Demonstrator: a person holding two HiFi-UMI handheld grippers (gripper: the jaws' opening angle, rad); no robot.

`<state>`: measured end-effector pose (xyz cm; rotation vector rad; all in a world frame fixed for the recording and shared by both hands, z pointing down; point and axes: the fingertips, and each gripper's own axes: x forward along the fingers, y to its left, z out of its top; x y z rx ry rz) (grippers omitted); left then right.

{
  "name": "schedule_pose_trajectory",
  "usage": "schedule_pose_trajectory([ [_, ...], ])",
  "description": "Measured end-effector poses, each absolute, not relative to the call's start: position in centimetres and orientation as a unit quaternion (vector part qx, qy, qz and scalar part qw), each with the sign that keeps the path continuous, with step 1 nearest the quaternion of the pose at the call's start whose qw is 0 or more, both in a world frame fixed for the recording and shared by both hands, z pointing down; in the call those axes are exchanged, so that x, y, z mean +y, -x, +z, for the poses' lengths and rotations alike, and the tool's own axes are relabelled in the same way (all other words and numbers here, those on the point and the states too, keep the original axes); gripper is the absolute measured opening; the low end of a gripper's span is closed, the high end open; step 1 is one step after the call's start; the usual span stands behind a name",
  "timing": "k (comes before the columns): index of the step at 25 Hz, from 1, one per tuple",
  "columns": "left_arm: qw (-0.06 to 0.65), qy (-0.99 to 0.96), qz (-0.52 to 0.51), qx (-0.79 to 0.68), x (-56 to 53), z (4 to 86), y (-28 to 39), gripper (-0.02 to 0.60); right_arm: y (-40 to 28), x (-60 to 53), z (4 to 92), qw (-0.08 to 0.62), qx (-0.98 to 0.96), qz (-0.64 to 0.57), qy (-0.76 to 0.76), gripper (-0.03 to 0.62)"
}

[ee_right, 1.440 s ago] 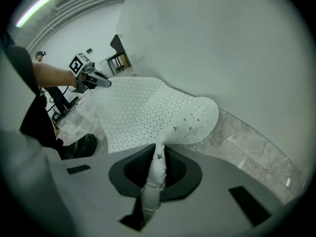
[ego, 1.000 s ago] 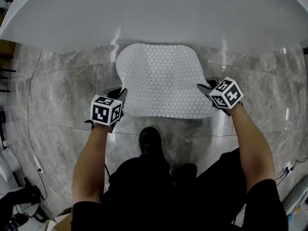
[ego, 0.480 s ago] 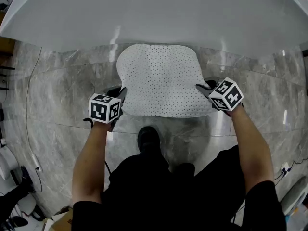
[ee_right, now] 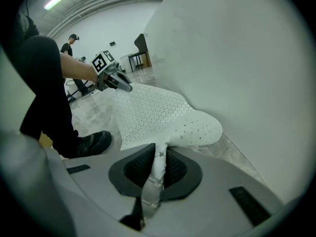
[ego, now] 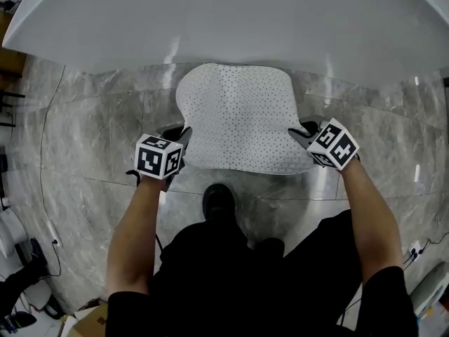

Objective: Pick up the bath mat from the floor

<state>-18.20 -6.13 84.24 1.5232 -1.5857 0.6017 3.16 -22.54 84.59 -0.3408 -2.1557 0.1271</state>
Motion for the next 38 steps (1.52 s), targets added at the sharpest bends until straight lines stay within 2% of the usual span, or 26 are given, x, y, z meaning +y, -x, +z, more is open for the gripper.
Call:
schedule_pose_trajectory([
  [26,0.404,-0.648,0.230,-0.604,-7.3,80.9,15.1,0.035,-5.1,-20.6,82.2,0.461,-0.867,0.044,0.183,0.037],
  [29,0.387,-0.645,0.180,-0.634,-8.4,77.4,18.0,0.034,-6.0,-24.0,80.1,0.433,-0.889,0.077,0.129,0.035],
  [33,0.366,-0.640,0.233,-0.634,-9.4,75.7,21.0,0.035,-10.5,-28.8,79.7,0.423,-0.894,0.141,0.044,0.038],
  [38,0.353,-0.649,0.256,-0.624,-10.0,75.6,19.6,0.038,-11.4,-28.8,80.4,0.424,-0.893,0.150,0.016,0.041],
])
